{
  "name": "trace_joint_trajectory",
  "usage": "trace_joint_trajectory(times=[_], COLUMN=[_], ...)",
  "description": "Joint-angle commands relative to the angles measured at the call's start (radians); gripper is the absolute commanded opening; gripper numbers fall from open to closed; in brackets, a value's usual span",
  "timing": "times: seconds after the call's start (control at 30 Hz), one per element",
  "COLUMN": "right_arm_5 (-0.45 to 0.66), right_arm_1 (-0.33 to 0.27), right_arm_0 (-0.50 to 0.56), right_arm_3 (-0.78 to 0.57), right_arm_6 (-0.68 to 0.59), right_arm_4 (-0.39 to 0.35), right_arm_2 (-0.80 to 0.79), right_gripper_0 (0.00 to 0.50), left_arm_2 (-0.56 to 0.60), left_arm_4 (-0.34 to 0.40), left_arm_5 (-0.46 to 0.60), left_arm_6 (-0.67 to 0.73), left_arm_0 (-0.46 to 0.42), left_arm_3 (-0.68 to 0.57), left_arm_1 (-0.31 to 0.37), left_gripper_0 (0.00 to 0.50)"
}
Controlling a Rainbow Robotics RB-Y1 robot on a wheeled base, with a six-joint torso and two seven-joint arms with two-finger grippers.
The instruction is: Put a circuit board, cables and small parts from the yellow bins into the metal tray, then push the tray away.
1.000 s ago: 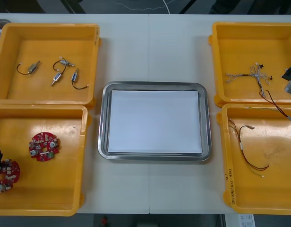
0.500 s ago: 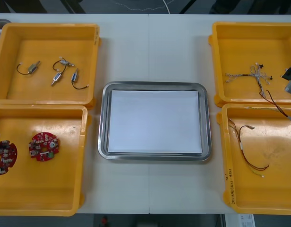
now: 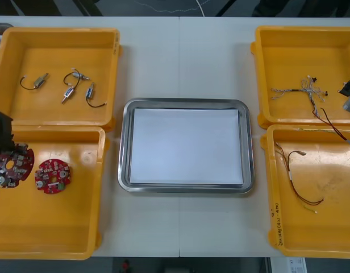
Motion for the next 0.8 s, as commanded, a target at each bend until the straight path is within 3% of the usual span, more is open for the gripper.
trace_joint_trajectory(times=[0.03,0.27,0.47,0.8], right_arm_5=[0.003,0.003,0.003,0.003], right_arm_1=[-0.039,-0.039,-0.039,-0.039], right_arm_0=[0.01,0.01,0.01,0.01], right_arm_3=[-0.003,-0.003,-0.003,-0.003], right_arm_6=[0.031,0.031,0.031,0.031], right_arm_4=[0.008,0.003,-0.001,-0.012], right_arm_2=[0.006,0.006,0.005,0.002], right_gripper_0=[0.0,0.0,0.0,0.0], left_arm_2=[-0.131,-0.28,-0.374,-0.584], left_arm_4=[0.021,0.019,-0.002,-0.151], left_arm_5=[0.01,0.01,0.01,0.01], left_arm_6=[-0.046,-0.027,-0.017,0.034], left_arm_0=[-0.144,-0.267,-0.361,-0.486], left_arm_3=[-0.035,-0.035,-0.038,-0.027], left_arm_1=[0.046,0.0,-0.081,-0.23], left_gripper_0=[0.002,0.001,0.001,0.002])
